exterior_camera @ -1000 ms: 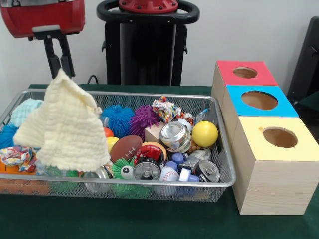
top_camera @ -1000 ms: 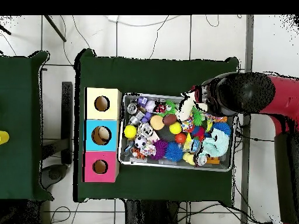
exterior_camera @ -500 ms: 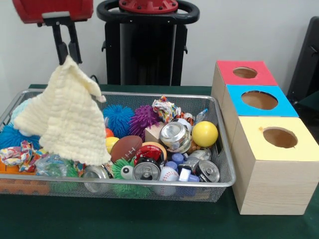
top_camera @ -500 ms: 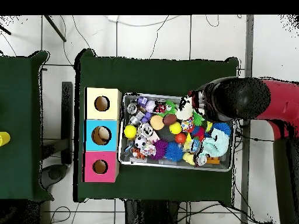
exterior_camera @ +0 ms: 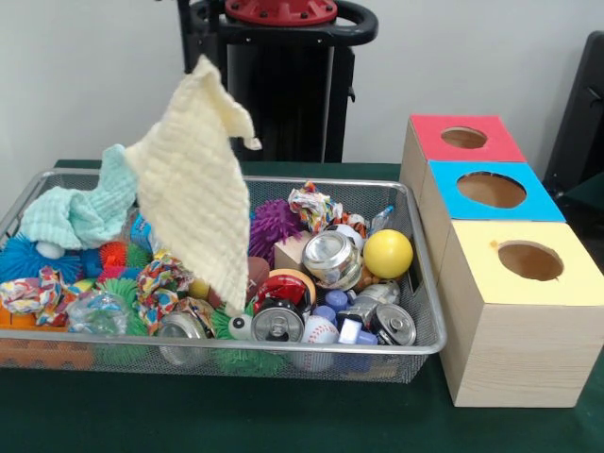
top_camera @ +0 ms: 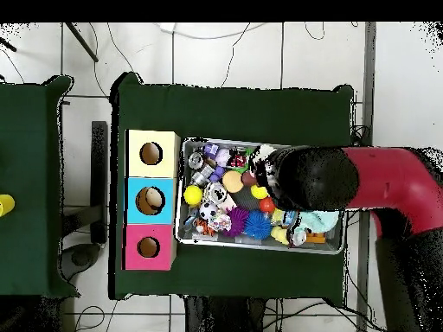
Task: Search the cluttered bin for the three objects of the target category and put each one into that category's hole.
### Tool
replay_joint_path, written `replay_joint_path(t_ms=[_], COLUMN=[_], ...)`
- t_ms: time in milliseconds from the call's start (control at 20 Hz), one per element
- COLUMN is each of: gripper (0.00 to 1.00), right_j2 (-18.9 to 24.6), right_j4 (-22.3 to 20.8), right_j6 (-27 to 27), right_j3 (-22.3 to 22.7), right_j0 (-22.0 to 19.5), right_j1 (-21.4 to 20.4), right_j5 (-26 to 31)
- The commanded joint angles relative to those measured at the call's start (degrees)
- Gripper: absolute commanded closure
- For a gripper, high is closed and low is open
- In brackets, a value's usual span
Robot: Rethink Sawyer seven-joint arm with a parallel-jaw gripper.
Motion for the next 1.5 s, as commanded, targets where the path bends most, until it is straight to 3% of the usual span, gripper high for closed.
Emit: replay_joint_path(t_ms=[50, 700, 950, 1000, 1150, 1250, 1500], gripper=[1.0, 1.0, 1.0, 0.0, 0.0, 0.0, 0.0], right_j2=[-1.29, -5.1, -6.78, -7.44, -7.86, -8.46, -8.63], right_j4=[2.33, 6.49, 5.87, 6.77, 6.37, 5.52, 6.7], right_j6=[5.67, 8.78, 9.4, 9.14, 9.98, 8.56, 6.77], right_j3=[12.13, 19.27, 20.01, 20.46, 20.59, 19.18, 19.13], right_j0=[2.79, 6.33, 7.85, 7.98, 7.99, 8.72, 8.39], right_j1=[-4.69, -9.9, -9.46, -9.4, -9.53, -8.96, -8.38], right_j5=[-6.21, -10.96, -13.54, -15.8, -18.85, -16.19, -16.1])
